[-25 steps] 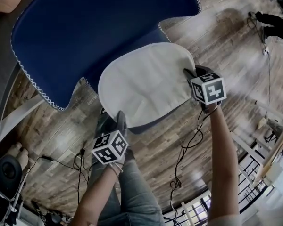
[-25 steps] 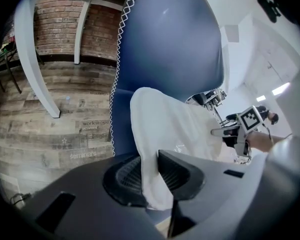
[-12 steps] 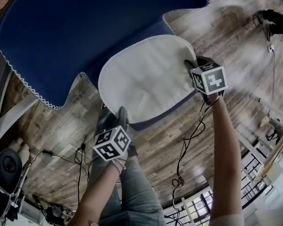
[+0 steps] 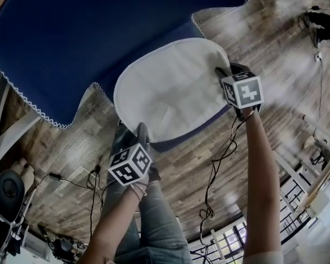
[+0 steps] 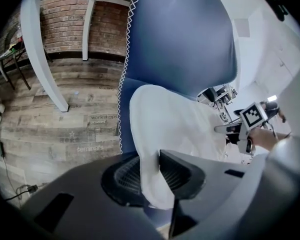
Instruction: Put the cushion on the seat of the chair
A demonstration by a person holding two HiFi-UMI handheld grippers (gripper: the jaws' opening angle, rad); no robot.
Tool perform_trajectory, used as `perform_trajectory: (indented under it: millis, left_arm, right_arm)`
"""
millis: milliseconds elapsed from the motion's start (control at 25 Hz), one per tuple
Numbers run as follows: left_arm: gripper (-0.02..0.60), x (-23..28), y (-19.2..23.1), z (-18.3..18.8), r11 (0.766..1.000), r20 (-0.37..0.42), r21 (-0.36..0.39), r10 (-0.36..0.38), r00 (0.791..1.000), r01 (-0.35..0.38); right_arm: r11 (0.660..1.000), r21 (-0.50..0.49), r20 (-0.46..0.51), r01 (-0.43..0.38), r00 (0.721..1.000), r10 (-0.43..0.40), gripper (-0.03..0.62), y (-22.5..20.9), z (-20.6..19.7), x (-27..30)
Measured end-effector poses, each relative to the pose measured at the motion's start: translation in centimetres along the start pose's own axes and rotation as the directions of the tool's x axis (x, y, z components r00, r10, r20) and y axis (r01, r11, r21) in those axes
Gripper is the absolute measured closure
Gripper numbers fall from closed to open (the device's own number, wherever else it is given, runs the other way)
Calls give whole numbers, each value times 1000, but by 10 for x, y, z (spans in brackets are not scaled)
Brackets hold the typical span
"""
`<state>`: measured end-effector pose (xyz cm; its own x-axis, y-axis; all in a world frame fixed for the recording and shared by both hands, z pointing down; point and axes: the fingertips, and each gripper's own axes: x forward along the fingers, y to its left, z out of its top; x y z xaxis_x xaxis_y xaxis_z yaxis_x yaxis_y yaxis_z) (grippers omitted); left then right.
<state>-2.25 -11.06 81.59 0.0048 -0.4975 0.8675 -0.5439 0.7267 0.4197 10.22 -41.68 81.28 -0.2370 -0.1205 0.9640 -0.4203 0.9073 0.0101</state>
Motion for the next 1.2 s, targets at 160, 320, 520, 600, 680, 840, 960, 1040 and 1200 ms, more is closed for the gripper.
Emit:
perform_trajectory:
  millis: [160,320,520,600,680,840,960,1040,1200]
  left_arm:
    - [486,2,0,-2,1000,-7,4,15,1000,-15]
    - [480,3,3,-2,999,-16,10,31,999,-31]
    - [463,5,6,-3,998,-37,10,56,998,-56]
    - [454,6,8,-2,998,-36,12,60,998,-60]
    - [440,6,10,-1,998,-34,18,66,997,-65]
    - [413,7,13,0,996,-33,37,80,996,-79]
    - [396,8,14,-1,995,-29,44,93,995,-92]
    - [375,7,15,-1,993,-25,55,102,994,-101]
    - [344,0,21,3,991,-3,72,113,994,-112]
  right_arm:
    - [1000,8,6,6,1000,-6,452,-4,-2,3]
    - [1000,19,22,16,1000,-17,441,-6,-2,4]
    - [999,21,32,34,999,-34,424,-8,-3,5]
    - [999,24,36,37,999,-38,415,-10,-3,6]
    - [999,27,42,43,998,-44,404,-11,-2,6]
    - [997,8,59,82,995,-83,367,-17,-2,8]
    - [994,-25,63,110,992,-108,367,-18,-4,7]
    - [992,-33,69,121,991,-119,363,-19,-4,6]
    - [990,-7,86,140,987,-139,347,-21,-7,-2]
